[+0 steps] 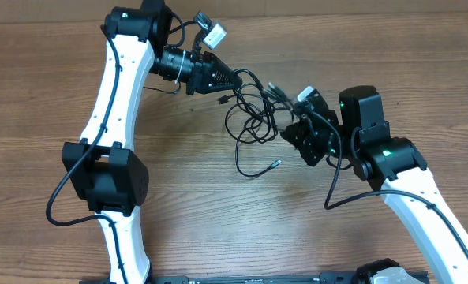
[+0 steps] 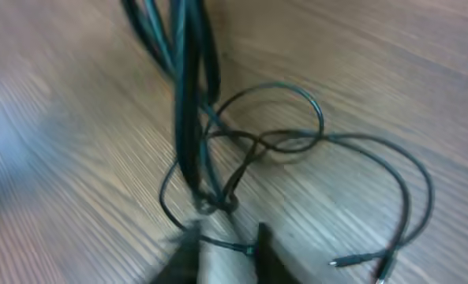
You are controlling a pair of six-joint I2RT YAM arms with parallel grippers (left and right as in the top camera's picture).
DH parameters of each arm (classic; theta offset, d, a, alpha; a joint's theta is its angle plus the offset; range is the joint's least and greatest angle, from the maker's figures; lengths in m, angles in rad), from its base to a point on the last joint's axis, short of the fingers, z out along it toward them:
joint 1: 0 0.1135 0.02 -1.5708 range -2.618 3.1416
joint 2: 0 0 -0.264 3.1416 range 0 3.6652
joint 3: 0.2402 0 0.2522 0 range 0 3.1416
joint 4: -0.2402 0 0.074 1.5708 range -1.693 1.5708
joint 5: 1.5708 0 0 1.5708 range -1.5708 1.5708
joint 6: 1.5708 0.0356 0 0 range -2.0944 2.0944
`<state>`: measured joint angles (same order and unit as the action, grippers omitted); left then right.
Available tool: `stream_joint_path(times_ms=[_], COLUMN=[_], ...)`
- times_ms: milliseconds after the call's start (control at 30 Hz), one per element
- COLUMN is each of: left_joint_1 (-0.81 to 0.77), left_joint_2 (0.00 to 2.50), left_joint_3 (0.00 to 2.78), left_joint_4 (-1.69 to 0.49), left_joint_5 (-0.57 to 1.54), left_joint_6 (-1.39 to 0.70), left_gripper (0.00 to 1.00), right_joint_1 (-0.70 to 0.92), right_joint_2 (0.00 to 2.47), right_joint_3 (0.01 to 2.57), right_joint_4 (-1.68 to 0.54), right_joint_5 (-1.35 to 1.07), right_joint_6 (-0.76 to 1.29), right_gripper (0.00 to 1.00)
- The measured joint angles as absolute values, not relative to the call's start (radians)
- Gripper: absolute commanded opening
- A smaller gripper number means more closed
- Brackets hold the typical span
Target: Untangle cables
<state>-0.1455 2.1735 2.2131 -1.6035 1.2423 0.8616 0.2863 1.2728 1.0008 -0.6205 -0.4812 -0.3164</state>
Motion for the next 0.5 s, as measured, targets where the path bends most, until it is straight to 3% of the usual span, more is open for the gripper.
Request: stream_joint_path(times_ms=[100,167,300,500], left_joint_1=[-0.134,-0.129,-0.123,-0.123], left_joint_2=[2.173,2.173,2.173,2.173], left_joint_3=[2.213,2.213,2.213,2.213], left_joint_4=[-1.6,-1.602,-1.605,-1.622], left_joint_5=[1.243,1.242,1.241,1.234], left_joint_6=[0.862,0.859,0.859,0.858], left_gripper=[0.04,0.04,0.04,0.04], right_joint_1=[0.283,0.282,0.282,0.282], right_joint_2=[1.273,1.273,1.273,1.273], right_joint_3=[1.0,0.999,0.999,0.999], right_joint_4=[-0.596,-0.56,-0.488,-0.376], right_joint_5=[-0.474,-0.47,-0.467,-0.476], right_joint_6=[-0.313,-0.318,-0.316,-0.315], right_gripper=[0.81,0.89,0.93,0.89])
